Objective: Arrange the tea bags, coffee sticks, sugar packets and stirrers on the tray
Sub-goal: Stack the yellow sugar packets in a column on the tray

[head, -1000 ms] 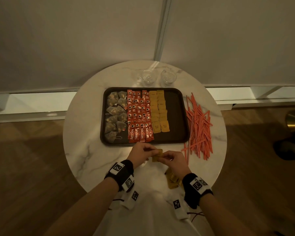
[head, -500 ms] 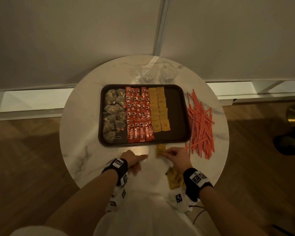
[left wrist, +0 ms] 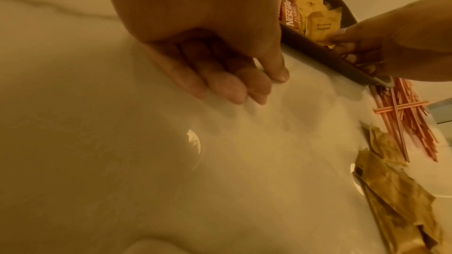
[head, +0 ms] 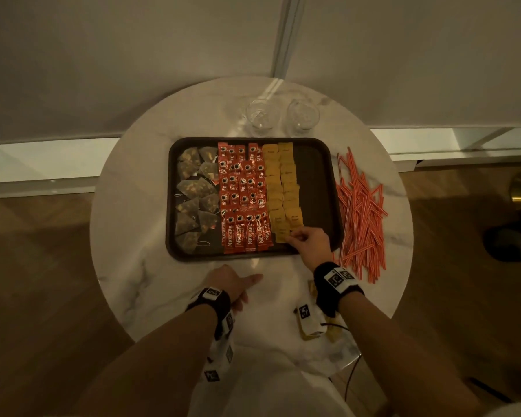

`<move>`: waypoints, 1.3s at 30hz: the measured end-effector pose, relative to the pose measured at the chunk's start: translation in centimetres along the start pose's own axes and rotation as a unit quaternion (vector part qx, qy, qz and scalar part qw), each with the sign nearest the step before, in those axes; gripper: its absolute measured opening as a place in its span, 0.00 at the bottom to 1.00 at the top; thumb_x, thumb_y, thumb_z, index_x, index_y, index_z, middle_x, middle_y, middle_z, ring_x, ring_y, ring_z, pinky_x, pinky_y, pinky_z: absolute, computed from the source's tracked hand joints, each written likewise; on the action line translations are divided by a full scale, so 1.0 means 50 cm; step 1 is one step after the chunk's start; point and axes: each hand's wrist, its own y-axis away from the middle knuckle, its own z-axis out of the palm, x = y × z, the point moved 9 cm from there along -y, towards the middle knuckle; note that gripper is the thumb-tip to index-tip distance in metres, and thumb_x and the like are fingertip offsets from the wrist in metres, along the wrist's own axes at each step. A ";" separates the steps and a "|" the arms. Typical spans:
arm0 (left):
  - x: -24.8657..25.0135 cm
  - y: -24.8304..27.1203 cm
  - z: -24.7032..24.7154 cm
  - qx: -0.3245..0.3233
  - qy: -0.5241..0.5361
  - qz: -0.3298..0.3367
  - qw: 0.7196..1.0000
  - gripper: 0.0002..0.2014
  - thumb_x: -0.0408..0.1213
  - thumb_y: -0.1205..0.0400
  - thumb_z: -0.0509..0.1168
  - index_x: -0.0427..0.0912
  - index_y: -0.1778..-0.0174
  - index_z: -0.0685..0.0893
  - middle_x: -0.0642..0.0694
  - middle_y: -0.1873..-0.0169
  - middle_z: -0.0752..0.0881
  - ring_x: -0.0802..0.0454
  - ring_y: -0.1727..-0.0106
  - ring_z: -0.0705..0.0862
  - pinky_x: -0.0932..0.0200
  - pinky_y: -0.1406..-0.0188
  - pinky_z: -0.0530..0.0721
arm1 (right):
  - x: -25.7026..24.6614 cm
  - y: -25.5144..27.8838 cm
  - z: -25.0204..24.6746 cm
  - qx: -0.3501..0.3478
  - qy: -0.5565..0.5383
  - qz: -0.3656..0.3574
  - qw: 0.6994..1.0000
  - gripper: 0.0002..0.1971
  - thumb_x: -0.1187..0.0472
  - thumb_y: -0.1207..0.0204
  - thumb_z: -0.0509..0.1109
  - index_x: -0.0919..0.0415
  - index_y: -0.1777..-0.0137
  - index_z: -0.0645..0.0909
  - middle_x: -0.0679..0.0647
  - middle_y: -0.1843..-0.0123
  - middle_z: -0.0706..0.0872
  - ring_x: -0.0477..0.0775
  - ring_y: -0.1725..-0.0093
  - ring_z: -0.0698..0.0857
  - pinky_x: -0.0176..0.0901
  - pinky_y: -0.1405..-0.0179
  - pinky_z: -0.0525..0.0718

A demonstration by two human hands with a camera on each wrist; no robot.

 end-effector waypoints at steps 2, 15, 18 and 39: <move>0.000 -0.002 0.000 -0.002 -0.002 0.000 1.000 0.35 0.71 0.26 0.65 0.38 0.69 0.91 0.44 0.75 0.90 0.51 0.75 0.88 0.53 0.53 0.91 | 0.003 -0.008 0.009 -0.007 0.006 0.004 1.000 0.07 0.61 0.26 0.79 0.64 0.51 0.89 0.52 0.59 0.86 0.46 0.58 0.82 0.32 0.57 0.76; 0.000 -0.004 0.000 0.004 -0.024 0.005 1.000 0.34 0.73 0.25 0.63 0.40 0.70 0.90 0.47 0.76 0.90 0.54 0.76 0.87 0.58 0.63 0.87 | 0.013 -0.022 0.019 0.029 0.003 0.024 0.999 0.13 0.54 0.28 0.80 0.55 0.65 0.78 0.51 0.64 0.85 0.44 0.66 0.79 0.38 0.67 0.75; -0.001 -0.005 0.000 0.008 -0.017 0.009 1.000 0.35 0.72 0.25 0.64 0.40 0.70 0.90 0.47 0.76 0.89 0.54 0.77 0.86 0.60 0.68 0.84 | 0.010 -0.021 0.024 0.035 0.028 0.025 0.999 0.17 0.48 0.27 0.78 0.54 0.68 0.76 0.50 0.68 0.83 0.47 0.68 0.80 0.42 0.67 0.78; 0.009 0.006 -0.002 0.021 -0.008 0.032 0.999 0.32 0.68 0.22 0.64 0.39 0.68 0.89 0.48 0.78 0.88 0.54 0.79 0.85 0.63 0.72 0.81 | 0.010 0.055 -0.087 0.070 -0.115 -0.009 0.991 0.16 0.53 0.19 0.72 0.60 0.66 0.82 0.54 0.71 0.83 0.46 0.70 0.79 0.44 0.60 0.79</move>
